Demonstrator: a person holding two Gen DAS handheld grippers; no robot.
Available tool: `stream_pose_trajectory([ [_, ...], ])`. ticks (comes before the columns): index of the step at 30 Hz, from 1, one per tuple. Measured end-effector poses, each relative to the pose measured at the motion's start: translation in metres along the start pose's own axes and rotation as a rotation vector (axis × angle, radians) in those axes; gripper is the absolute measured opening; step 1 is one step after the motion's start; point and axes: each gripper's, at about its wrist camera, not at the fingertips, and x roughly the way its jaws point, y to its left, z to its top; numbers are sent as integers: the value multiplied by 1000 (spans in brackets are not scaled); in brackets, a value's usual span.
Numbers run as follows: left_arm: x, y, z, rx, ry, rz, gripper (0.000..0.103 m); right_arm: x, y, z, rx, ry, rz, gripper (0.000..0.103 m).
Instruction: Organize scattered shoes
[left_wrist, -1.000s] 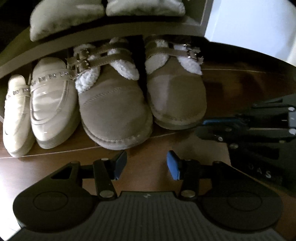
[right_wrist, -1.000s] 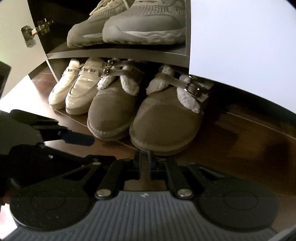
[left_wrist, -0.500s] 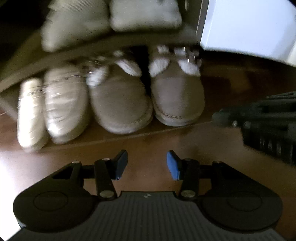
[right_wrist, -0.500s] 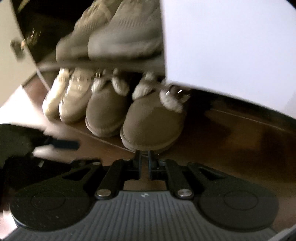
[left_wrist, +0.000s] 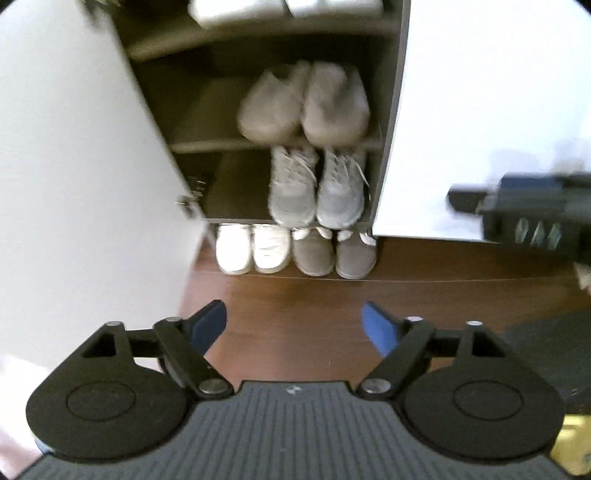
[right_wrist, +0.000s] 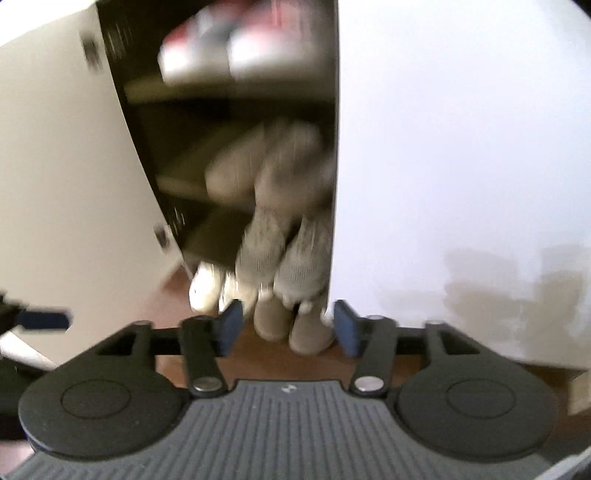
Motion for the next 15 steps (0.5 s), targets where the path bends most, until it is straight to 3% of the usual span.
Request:
stream_pose_trajectory([
  [5,-92,21,3,-62,10,-60,83,-126,24,35,60,-60,-75,67],
  [9,-165,47,-2,-19,-14,-96,84,-201,68,26,89,-96,-136,70],
  [11,-207,69,-10,20,-36,-82,91,-238,98,17,111,-113,-168,77],
  [15,-256,96,-25,60,-94,-71,96,-291,141,3,158,-155,-199,82],
])
